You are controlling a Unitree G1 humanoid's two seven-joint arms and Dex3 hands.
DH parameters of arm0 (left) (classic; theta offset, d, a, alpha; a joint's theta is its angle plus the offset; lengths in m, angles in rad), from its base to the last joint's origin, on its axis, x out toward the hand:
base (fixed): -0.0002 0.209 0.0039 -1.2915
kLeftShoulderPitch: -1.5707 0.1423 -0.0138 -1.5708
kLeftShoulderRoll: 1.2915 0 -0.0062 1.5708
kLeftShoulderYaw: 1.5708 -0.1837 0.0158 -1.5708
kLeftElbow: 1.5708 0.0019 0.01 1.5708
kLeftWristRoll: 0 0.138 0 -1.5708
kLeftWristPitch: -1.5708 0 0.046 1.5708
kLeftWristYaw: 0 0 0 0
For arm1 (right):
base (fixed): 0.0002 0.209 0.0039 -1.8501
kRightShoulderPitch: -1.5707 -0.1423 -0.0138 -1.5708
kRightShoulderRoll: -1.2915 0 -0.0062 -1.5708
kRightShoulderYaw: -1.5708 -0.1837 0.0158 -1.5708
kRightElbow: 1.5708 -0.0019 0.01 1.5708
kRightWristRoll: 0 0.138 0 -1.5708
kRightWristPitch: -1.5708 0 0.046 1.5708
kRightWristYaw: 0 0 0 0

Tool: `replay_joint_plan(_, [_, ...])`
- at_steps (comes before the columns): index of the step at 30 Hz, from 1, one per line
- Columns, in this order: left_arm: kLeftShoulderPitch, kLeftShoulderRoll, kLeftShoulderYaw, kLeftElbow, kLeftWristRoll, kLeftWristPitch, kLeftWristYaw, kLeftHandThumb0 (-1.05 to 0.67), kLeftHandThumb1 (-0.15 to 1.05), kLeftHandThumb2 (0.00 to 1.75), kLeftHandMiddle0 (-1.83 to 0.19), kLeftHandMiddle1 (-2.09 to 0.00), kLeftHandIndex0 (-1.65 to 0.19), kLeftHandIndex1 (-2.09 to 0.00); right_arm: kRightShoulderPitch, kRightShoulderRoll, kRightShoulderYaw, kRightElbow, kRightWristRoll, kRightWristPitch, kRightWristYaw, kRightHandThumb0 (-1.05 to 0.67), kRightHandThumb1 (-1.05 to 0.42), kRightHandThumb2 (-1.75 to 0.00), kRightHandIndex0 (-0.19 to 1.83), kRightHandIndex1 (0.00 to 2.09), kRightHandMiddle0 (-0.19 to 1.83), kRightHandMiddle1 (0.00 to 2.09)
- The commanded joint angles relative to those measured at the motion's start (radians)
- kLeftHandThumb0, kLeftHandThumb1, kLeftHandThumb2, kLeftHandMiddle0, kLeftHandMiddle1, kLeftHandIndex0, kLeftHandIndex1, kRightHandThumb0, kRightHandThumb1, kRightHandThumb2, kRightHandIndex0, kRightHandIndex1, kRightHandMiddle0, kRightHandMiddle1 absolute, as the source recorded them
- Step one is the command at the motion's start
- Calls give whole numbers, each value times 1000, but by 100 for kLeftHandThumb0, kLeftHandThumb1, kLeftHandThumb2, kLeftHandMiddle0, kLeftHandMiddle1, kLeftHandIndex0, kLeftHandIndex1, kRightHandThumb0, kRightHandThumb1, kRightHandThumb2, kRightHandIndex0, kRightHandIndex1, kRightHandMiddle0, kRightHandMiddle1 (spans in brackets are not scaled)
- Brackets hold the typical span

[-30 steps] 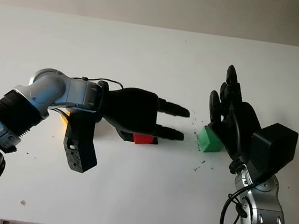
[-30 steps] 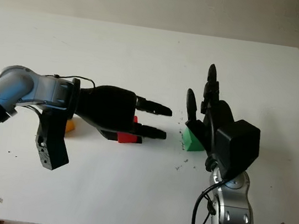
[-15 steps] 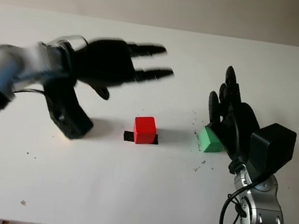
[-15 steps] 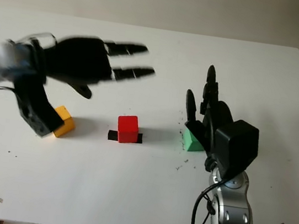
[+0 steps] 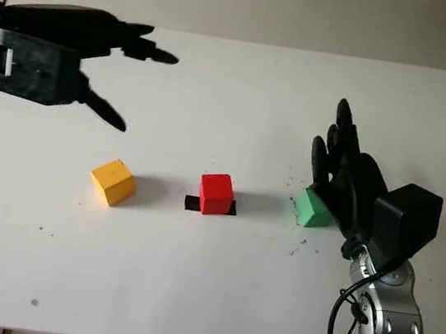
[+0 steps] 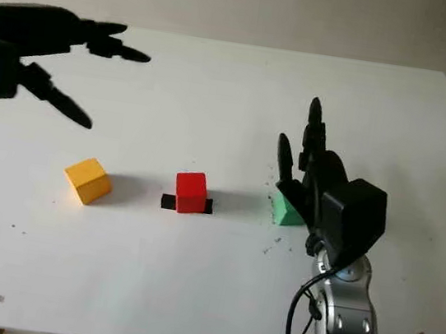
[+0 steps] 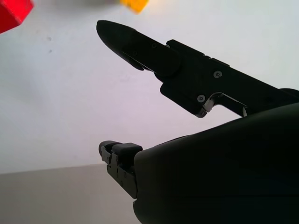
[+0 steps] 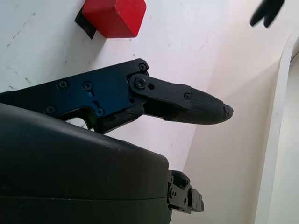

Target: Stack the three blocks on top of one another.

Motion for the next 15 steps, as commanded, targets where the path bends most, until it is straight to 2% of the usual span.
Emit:
replay_joint_plan(1, [25,46,27,-14,0,-30,3,-67,84,5,6,-5,-27,-5,-14,-12,-5,0,1,0,2,-72,-105,-65,-19,0,-19,0])
replay_joint_plan(4, [54,80,17,-37,53,-88,31,-68,84,5,6,-5,-26,-5,-18,-13,-4,0,3,3,9,-72,-105,-65,-19,0,-19,0])
replay_joint_plan(8, [93,104,19,-96,82,-102,29,-66,83,5,7,-5,-25,-5,-19,-10,-2,2,3,3,11,-73,-105,-64,-19,0,-19,0])
replay_joint_plan(15, [157,108,16,-156,139,-193,92,-66,83,5,9,-5,-21,-4,-21,-12,-2,-5,3,17,11,-72,-105,-64,-19,0,-19,0])
